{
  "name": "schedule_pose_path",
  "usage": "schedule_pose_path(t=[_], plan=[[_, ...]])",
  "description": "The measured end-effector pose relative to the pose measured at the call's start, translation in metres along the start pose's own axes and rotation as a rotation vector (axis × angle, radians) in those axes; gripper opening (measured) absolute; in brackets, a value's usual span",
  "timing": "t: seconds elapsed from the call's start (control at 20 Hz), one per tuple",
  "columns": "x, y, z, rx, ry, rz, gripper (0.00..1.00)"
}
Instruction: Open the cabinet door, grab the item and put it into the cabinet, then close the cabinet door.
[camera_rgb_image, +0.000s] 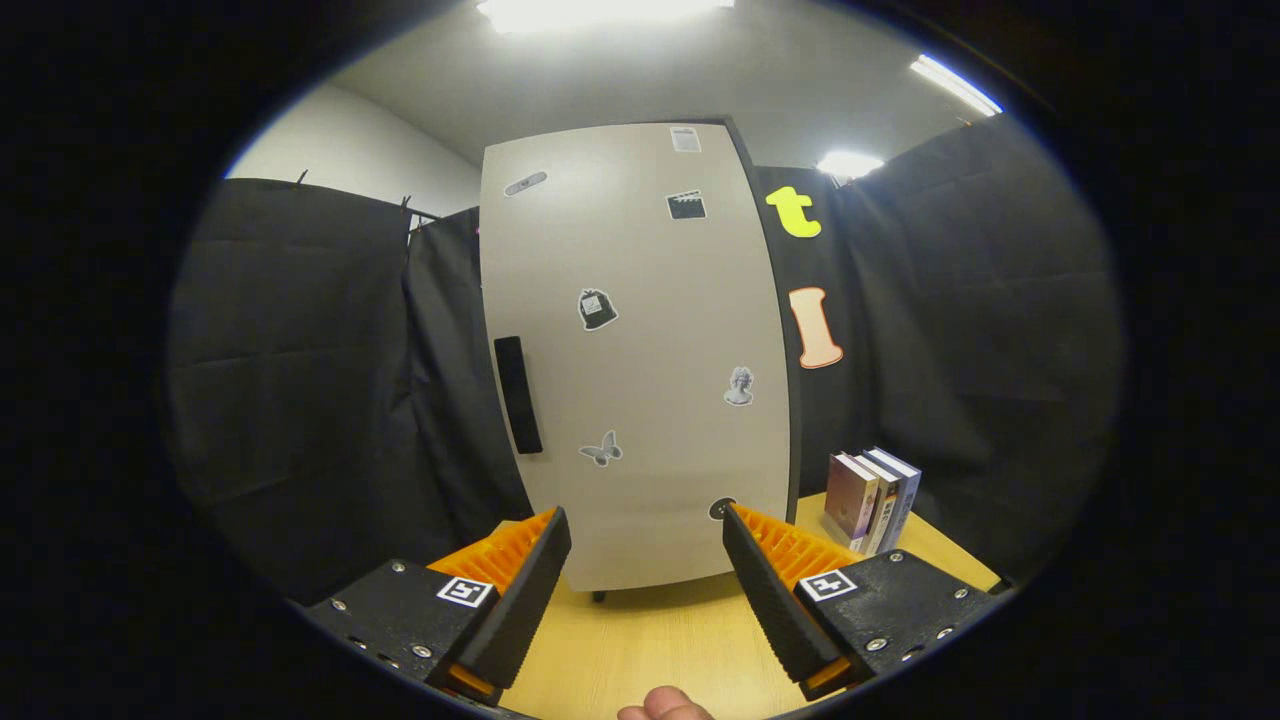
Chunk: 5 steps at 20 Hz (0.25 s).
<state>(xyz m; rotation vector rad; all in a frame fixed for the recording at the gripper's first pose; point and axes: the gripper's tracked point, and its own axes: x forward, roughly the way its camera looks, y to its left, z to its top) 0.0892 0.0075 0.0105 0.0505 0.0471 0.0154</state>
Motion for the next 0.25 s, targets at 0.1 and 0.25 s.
schedule_pose_path(t=[0.1, 0.25], plan=[[-0.0001, -0.0002, -0.0043, 0.005, 0.013, -0.005, 0.95], [0.0033, 0.0, -0.0062, 0.027, 0.014, 0.001, 0.95]])
